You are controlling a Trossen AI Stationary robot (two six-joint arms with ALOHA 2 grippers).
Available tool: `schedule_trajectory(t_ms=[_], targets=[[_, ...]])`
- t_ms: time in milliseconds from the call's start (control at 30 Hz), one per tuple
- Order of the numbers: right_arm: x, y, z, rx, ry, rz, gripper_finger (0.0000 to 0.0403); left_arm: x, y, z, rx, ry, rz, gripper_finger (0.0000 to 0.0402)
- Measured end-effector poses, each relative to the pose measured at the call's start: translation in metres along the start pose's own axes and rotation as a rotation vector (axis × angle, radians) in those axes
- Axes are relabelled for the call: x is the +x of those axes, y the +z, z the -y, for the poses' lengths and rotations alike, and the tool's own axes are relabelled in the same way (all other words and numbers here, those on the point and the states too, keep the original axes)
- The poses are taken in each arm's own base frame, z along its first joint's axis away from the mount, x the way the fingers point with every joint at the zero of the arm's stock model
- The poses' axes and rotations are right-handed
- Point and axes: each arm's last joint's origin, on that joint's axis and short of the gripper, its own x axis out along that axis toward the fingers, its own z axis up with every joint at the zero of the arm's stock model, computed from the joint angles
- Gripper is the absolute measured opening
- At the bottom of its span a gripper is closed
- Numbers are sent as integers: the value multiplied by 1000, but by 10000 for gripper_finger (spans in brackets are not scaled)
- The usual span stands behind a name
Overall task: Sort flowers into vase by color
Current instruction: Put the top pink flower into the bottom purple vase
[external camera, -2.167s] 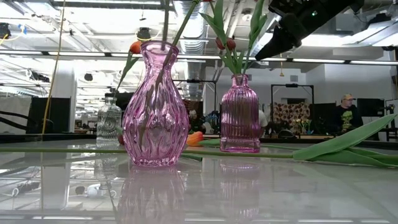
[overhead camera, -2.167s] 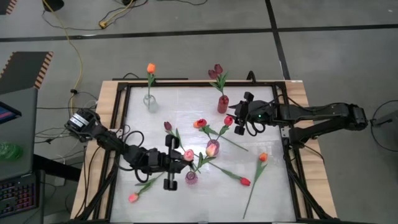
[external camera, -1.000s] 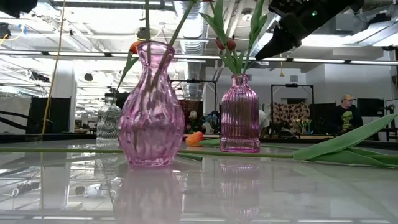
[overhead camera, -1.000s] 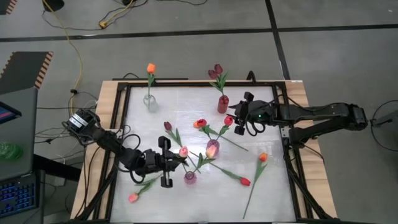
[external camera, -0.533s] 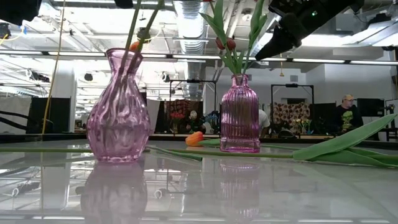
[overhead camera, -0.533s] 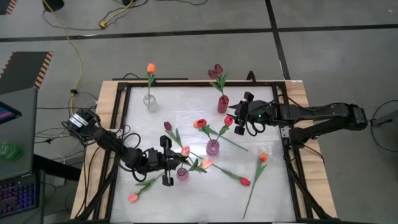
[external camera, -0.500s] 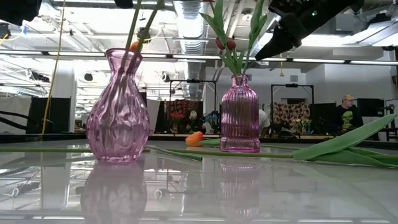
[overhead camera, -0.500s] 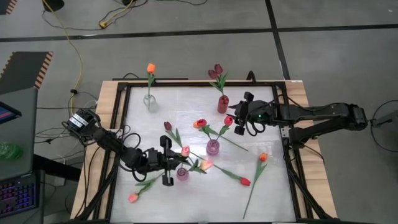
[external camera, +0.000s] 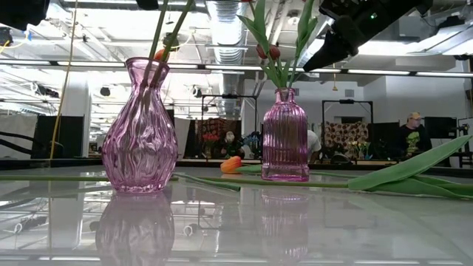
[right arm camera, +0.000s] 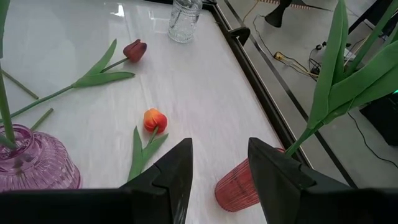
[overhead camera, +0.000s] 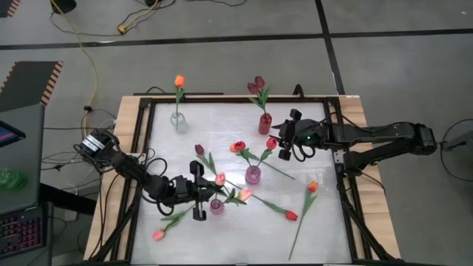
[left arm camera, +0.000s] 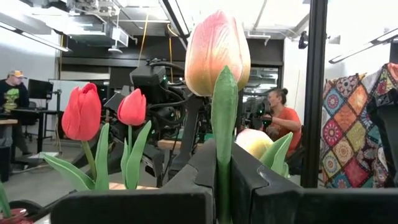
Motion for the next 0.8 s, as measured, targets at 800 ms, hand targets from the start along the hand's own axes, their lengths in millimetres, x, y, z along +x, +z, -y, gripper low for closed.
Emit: schedule_trajectory(t_ms=[800], targets=[[0, 0, 0, -3, 0, 0, 180, -9, 5, 6, 137, 133, -42, 7]])
